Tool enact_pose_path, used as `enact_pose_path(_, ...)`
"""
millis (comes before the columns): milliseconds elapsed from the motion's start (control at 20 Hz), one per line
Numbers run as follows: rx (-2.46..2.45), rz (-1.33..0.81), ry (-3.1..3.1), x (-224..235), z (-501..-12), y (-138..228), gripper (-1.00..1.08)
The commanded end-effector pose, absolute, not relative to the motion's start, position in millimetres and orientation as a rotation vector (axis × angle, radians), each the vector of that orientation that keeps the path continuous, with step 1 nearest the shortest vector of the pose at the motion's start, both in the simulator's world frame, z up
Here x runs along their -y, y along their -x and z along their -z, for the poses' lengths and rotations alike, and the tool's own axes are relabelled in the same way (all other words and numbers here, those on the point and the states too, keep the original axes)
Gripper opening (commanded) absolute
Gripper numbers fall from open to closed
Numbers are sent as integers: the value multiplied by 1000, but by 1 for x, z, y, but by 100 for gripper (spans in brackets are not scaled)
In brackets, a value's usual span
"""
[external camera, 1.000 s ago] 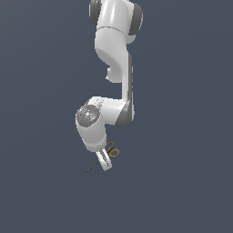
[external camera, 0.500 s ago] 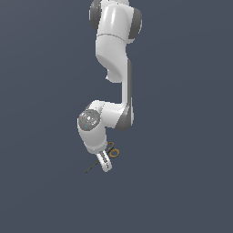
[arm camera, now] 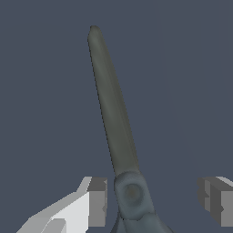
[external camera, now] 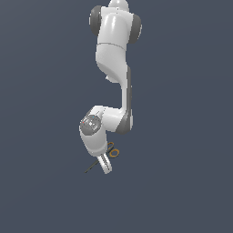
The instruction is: Pick up the object and move it to a goal position.
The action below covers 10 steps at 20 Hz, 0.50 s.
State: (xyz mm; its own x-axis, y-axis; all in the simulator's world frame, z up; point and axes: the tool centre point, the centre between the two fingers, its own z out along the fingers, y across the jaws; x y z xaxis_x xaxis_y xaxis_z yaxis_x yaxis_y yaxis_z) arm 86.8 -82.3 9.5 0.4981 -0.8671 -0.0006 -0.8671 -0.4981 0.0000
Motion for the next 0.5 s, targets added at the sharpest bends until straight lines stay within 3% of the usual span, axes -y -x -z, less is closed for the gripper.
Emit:
enact_pose_path(0, -1574, 0, 2719, 83, -8, -87, -100)
enact_pose_path(450, -1577, 1, 2718, 84, -10, -87, -100)
